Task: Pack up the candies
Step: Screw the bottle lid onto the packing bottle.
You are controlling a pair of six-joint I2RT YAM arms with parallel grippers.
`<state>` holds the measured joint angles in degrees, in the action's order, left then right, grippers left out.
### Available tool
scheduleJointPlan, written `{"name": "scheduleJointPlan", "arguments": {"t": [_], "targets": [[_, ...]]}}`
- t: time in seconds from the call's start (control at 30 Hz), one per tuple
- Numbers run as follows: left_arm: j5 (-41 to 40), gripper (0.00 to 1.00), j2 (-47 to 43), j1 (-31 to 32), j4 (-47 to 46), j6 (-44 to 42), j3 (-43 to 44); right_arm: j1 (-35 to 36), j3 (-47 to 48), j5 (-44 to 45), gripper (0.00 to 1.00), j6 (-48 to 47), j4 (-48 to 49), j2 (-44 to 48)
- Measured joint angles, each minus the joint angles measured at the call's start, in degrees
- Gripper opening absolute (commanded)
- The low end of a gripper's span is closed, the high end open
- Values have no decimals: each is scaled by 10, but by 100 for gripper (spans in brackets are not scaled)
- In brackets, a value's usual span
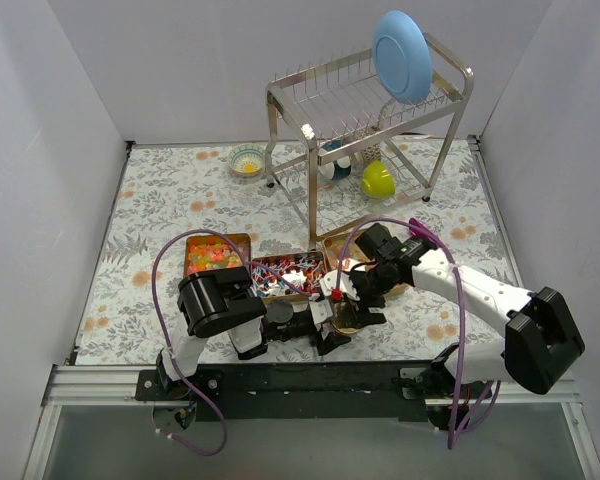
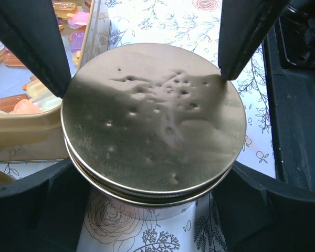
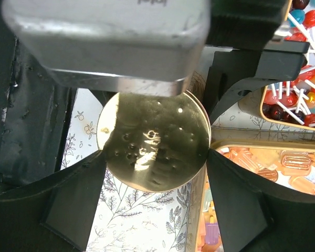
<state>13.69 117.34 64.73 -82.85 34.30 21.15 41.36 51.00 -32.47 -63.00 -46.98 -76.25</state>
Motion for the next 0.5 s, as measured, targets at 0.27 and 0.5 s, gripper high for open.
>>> {"name": "scheduleJointPlan", "arguments": {"t": [0.27,0.5], "targets": [[0,0,0,-1,0,0,0,-1,-41,20,87,-4,27,33],[1,0,0,-1,0,0,0,0,-55,30,88,-4,42,42]]}}
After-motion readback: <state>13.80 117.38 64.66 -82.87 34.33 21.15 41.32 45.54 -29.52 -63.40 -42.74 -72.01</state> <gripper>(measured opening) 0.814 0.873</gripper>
